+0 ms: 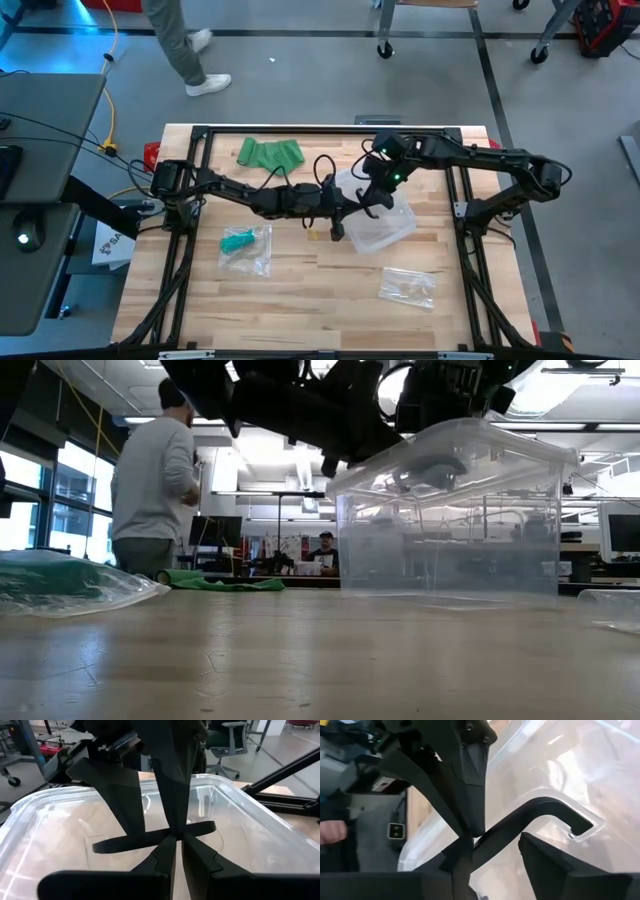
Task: Roll bandage
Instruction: Open the transparent bin
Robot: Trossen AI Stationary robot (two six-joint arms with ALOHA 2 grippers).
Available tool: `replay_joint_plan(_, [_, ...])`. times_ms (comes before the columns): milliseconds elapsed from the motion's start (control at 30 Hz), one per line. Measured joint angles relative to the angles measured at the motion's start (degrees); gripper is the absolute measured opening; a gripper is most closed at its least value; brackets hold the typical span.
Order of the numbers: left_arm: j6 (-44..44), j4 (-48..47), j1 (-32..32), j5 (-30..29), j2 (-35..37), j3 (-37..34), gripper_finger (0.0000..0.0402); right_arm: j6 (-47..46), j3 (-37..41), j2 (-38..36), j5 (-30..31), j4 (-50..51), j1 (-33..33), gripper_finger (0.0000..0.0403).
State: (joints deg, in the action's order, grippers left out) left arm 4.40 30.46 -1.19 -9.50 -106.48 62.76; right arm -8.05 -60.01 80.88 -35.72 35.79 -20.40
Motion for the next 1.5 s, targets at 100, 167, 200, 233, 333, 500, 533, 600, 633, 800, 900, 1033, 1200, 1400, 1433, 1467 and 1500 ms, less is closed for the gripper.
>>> replay_joint_plan(100, [0.0, -0.4, 0.4, 0.3, 0.0, 0.0, 0.0025, 0.6, 0.0, -0.1, 3.7, 0.2, 1.3, 0.0185])
replay_joint_plan(167, [0.0, -0.5, 0.7, 0.5, 0.0, 0.0, 0.0025, 1.5, -0.1, -0.1, 6.0, 0.2, 2.2, 0.0194])
replay_joint_plan(200, [0.0, -0.5, 0.8, 0.5, 0.0, 0.0, 0.0025, 1.9, -0.1, -0.2, 7.0, 0.2, 2.7, 0.0197])
replay_joint_plan(233, [-0.1, -0.6, 0.9, 0.6, 0.0, 0.0, 0.0026, 2.0, -0.2, -0.2, 7.7, 0.1, 3.1, 0.0198])
replay_joint_plan(333, [-0.2, -0.9, 1.1, 0.7, 0.0, 0.0, 0.0026, 2.1, -0.2, -0.2, 8.7, -0.2, 4.0, 0.0199])
replay_joint_plan(500, [-1.3, -0.5, 1.2, 1.2, 0.0, 0.0, 0.0026, 0.5, -0.1, 0.0, 4.8, -0.4, 3.9, 0.0199])
replay_joint_plan(533, [-1.6, -0.4, 1.2, 1.5, 0.0, 0.0, 0.0026, 0.3, -0.1, 0.0, 3.3, -0.3, 3.7, 0.0200])
replay_joint_plan(600, [-1.7, -0.1, 1.1, 1.7, 0.0, 0.0, 0.0026, -0.5, 0.0, 0.1, 0.5, -0.3, 3.1, 0.0202])
replay_joint_plan(633, [-1.8, 0.0, 1.1, 1.6, 0.0, 0.1, 0.0026, -0.6, 0.0, 0.1, -0.5, -0.3, 2.7, 0.0205])
replay_joint_plan(800, [-5.0, 1.3, 0.6, 0.3, 0.1, 0.1, 0.0026, -0.6, 0.0, 0.1, -4.2, -0.2, 0.6, 0.0232])
replay_joint_plan(900, [-7.0, 0.7, -0.1, -1.8, 1.1, 0.1, 0.0026, 0.0, 0.0, 0.1, -5.1, -0.2, -0.6, 0.0249])
replay_joint_plan(1033, [-8.6, -3.8, -1.0, -4.4, 4.7, 0.1, 0.0025, 0.9, 0.0, -0.6, -6.9, 1.3, -0.9, 0.0256])
replay_joint_plan(1200, [-6.3, -12.5, -0.3, 3.4, 7.2, 0.1, 0.0024, -0.1, 0.0, -0.7, -6.0, 1.6, -0.4, 0.0256])
replay_joint_plan(1400, [-5.0, -13.9, 1.7, 10.7, 5.3, 0.1, 0.0005, -2.9, 0.0, -0.7, -5.5, 1.8, -0.4, 0.0256])
replay_joint_plan(1433, [-5.1, -13.6, 1.9, 10.7, 4.8, 0.1, 0.0003, -3.4, 0.0, -0.7, -5.4, 1.8, -0.4, 0.0256])
replay_joint_plan(1467, [-5.1, -13.5, 2.2, 10.8, 4.4, 0.3, 0.0002, -3.7, 0.0, -0.7, -5.3, 1.7, -0.4, 0.0256])
replay_joint_plan(1500, [-5.1, -13.4, 2.5, 10.9, 4.1, 0.6, 0.0001, -3.9, 0.0, -0.7, -5.3, 1.8, -0.4, 0.0255])
